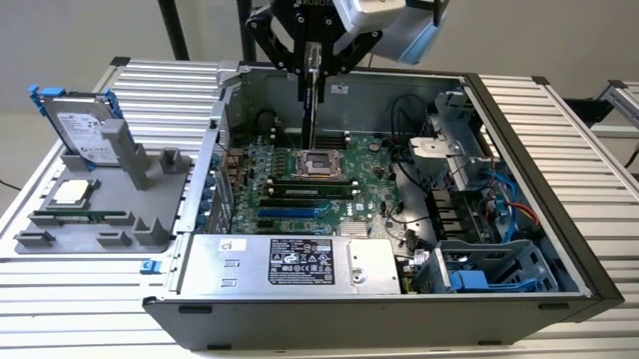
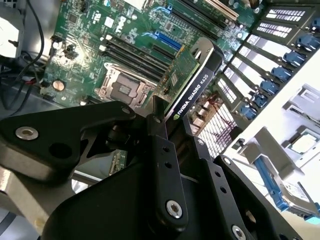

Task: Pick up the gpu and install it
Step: 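Pick up the gpu and move the gpu toward the slot, then insert the gpu into the slot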

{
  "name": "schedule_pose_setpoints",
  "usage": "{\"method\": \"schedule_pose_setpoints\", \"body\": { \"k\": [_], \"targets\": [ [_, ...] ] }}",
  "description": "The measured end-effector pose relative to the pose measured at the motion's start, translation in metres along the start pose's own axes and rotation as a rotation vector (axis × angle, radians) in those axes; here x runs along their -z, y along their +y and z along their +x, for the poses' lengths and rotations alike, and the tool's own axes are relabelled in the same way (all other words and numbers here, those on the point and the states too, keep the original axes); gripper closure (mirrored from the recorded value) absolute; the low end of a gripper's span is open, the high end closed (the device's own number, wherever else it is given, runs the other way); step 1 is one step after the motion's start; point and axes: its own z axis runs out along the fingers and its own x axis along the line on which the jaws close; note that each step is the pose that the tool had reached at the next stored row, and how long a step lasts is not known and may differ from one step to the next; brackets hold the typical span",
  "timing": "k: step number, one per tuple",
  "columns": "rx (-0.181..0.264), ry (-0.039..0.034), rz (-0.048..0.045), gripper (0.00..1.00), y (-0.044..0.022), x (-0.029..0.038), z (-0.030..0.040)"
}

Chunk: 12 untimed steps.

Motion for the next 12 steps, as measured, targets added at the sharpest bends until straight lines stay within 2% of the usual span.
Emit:
{"method": "schedule_pose_setpoints", "body": {
  "k": [3,12],
  "targets": [
    [0.000,0.0000,-0.0001,1.00,0.0002,-0.0001,-0.0037],
    [0.000,0.0000,0.0000,1.00,0.0003,-0.0001,-0.0047]
  ]
}}
